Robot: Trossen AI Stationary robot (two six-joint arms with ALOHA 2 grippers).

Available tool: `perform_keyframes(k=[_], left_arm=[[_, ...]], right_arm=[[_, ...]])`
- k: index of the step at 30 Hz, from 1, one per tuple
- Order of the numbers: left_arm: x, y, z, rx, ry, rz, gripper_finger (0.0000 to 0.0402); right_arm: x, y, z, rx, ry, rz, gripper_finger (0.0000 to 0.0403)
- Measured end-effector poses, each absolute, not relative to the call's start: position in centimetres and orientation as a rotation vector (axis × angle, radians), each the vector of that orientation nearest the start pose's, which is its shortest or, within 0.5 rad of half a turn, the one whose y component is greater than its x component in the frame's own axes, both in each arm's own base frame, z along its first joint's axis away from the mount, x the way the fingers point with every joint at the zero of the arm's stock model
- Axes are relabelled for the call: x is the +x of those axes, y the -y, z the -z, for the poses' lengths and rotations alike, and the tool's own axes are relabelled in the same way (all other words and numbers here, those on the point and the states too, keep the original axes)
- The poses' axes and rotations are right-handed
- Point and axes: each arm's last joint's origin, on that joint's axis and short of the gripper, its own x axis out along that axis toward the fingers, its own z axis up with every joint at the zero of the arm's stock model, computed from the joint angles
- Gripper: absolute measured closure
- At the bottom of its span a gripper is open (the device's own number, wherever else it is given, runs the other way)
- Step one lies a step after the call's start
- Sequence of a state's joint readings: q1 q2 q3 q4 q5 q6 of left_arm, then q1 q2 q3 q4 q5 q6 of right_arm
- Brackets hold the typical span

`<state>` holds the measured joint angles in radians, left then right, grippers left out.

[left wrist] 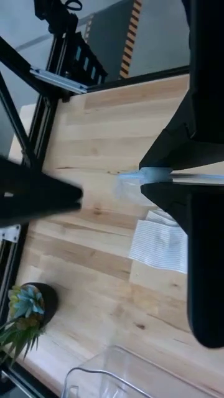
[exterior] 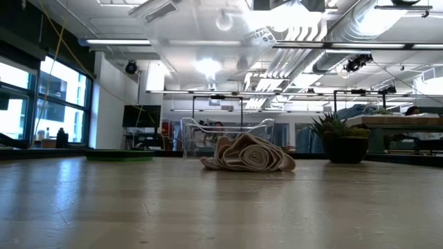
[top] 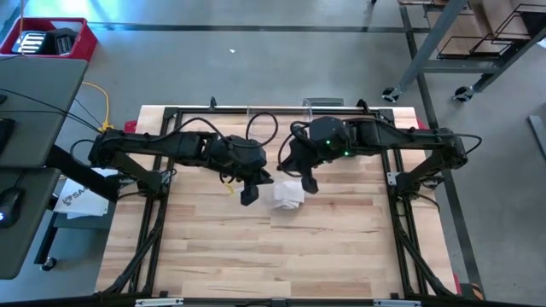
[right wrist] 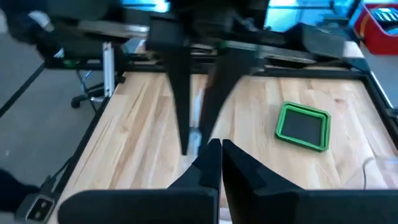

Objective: Roll bandage
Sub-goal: Open the transparent zip bag

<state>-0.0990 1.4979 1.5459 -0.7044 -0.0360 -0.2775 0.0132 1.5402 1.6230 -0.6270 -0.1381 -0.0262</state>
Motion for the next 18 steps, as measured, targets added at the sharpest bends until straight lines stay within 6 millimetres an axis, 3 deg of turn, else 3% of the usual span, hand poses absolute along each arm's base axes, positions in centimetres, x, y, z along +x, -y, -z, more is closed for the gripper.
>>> perform_keyframes(k=[3,12,18], left_arm=[[31.87,2.83,-38.05,-0.226,-0.645,-0.036,0.0389],[31.9,2.79,-38.09,-0.197,-0.638,-0.04,0.0389],[31.98,2.57,-38.18,-0.196,-0.625,-0.047,0.0389]], right_arm=[[33.2,-0.53,-39.49,0.056,-0.576,-0.123,0.0375],[33.14,-1.22,-39.37,0.085,-0.592,-0.165,0.0228],[33.46,-1.15,-39.51,0.081,-0.561,-0.156,0.0211]])
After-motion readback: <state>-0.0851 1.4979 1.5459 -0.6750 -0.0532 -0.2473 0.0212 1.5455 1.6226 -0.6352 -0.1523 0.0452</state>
